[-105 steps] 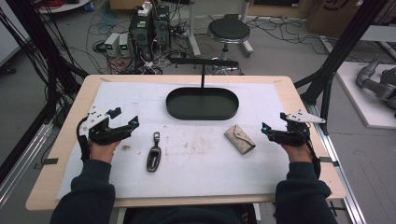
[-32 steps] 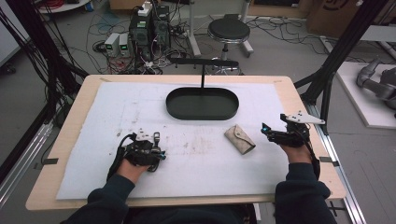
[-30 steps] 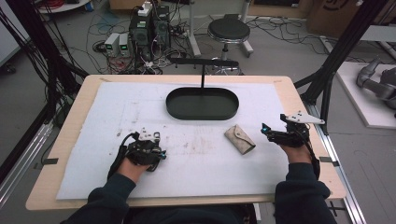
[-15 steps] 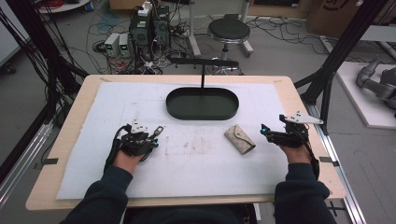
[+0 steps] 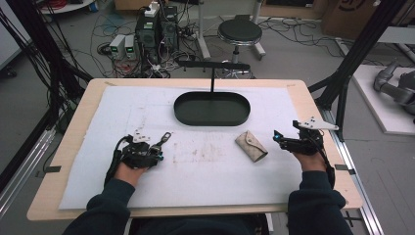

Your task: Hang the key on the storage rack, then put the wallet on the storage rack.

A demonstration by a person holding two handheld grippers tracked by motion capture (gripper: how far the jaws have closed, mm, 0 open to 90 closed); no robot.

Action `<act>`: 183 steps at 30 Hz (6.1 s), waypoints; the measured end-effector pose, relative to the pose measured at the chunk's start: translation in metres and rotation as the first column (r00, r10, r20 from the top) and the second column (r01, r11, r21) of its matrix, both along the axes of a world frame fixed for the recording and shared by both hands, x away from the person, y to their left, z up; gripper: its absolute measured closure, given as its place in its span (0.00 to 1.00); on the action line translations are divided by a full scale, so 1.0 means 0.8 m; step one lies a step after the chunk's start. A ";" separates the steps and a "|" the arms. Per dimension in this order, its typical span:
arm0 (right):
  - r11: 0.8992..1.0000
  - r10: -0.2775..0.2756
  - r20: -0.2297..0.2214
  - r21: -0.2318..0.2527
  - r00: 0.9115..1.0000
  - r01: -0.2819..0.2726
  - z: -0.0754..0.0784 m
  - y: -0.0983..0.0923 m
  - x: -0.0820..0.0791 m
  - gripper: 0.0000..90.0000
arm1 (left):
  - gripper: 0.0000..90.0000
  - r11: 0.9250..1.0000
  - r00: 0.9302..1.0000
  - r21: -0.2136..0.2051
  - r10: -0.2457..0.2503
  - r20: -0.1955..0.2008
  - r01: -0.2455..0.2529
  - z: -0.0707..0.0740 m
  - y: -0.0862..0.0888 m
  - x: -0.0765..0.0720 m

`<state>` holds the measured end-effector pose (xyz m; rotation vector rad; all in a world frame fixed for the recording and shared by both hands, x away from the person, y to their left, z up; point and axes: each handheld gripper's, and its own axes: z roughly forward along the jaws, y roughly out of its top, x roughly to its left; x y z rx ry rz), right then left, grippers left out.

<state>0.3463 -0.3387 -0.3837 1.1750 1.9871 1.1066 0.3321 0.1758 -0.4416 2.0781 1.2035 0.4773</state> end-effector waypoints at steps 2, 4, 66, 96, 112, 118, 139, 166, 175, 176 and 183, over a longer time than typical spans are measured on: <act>1.000 0.004 0.002 -0.004 1.000 -0.004 0.000 0.001 0.000 0.18 | 0.52 0.999 0.999 0.011 -0.034 -0.006 0.034 0.004 0.000 0.000; 1.000 0.002 -0.002 -0.002 1.000 -0.002 0.000 0.001 0.000 0.18 | 0.53 0.999 0.999 0.013 -0.040 0.000 0.040 0.004 -0.002 0.002; 1.000 0.020 -0.011 0.004 1.000 -0.020 -0.002 0.003 0.005 0.19 | 0.54 0.971 0.937 -0.218 -0.018 0.349 0.100 0.197 -0.042 0.114; 1.000 0.003 -0.018 0.031 1.000 -0.003 -0.006 -0.014 -0.002 0.19 | 0.54 0.953 0.953 -0.300 0.047 0.299 0.047 0.208 -0.061 0.197; 0.999 -0.005 -0.019 0.035 1.000 0.006 -0.005 -0.017 -0.005 0.19 | 0.54 0.945 0.961 -0.317 0.156 0.229 -0.078 0.173 -0.045 0.209; 1.000 -0.001 -0.019 0.030 1.000 0.002 -0.006 -0.016 -0.004 0.19 | 0.54 0.954 0.972 -0.284 0.153 0.176 -0.099 0.148 -0.045 0.211; 0.999 -0.006 -0.019 0.032 1.000 0.007 -0.005 -0.018 -0.007 0.19 | 0.52 0.968 0.987 -0.245 0.089 0.133 -0.054 0.090 -0.067 0.211; 0.999 0.043 -0.027 0.003 0.999 -0.043 -0.012 0.012 0.000 0.19 | 0.21 0.934 0.920 -0.341 0.037 0.390 0.107 0.075 0.011 0.037; 0.999 0.053 -0.021 -0.010 0.998 -0.054 -0.014 0.018 0.003 0.19 | 0.20 0.948 0.899 -0.305 0.054 0.435 0.091 0.068 0.046 0.024; 0.998 0.055 -0.023 -0.011 0.998 -0.055 -0.014 0.018 0.003 0.19 | 0.20 0.947 0.902 -0.310 0.059 0.429 0.086 0.067 0.049 0.025; 0.999 0.049 -0.025 -0.013 0.998 -0.049 -0.016 0.020 0.006 0.19 | 0.20 0.942 0.902 -0.322 0.062 0.428 0.088 0.065 0.053 0.025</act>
